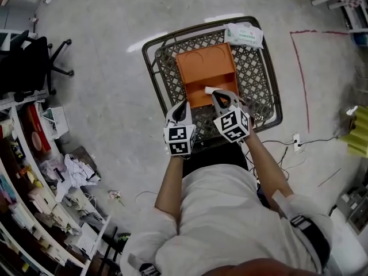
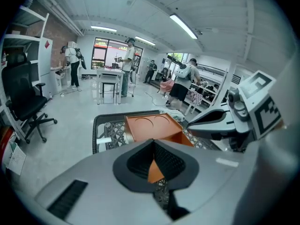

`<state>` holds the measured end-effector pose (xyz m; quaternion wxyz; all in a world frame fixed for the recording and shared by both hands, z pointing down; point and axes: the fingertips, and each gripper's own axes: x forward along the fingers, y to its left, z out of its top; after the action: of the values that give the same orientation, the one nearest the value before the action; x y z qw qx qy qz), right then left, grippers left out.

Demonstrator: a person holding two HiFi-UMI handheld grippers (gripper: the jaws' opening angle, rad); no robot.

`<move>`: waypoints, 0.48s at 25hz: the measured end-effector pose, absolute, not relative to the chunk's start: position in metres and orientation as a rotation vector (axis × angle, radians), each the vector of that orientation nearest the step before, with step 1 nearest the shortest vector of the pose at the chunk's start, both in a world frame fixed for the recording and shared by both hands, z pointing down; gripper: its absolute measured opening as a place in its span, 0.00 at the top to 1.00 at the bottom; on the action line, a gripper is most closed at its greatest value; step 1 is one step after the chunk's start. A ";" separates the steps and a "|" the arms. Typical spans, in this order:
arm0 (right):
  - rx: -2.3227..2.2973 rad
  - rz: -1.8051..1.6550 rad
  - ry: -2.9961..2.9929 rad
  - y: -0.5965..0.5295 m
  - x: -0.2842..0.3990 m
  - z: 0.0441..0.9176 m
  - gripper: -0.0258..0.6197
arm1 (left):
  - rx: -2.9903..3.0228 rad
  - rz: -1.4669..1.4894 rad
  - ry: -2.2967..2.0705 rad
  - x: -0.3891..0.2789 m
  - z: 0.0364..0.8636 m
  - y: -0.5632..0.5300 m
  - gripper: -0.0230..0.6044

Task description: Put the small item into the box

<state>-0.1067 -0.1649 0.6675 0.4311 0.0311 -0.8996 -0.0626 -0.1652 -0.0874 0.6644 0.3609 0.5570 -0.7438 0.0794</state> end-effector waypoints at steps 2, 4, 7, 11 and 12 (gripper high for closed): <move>0.154 -0.155 -2.270 -0.164 -0.106 0.655 0.95 | 1.456 0.204 -1.912 -0.166 0.661 -0.084 0.95; 0.239 -0.144 -2.304 -0.162 -0.105 0.642 0.95 | 1.496 0.212 -1.901 -0.166 0.656 -0.081 0.95; 0.381 0.025 -2.397 -0.156 -0.105 0.624 0.95 | 1.572 0.242 -1.881 -0.167 0.647 -0.078 0.95; 0.565 0.032 -2.482 -0.150 -0.094 0.590 0.96 | 1.656 0.259 -1.874 -0.165 0.631 -0.075 0.95; 0.594 0.002 -2.496 -0.146 -0.091 0.581 0.96 | 1.672 0.258 -1.878 -0.164 0.624 -0.073 0.95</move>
<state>-0.0910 -0.1460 0.5815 0.2840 0.2222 -0.9327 0.0009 -0.1642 -0.0735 0.6245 0.3020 0.6307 -0.7082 0.0973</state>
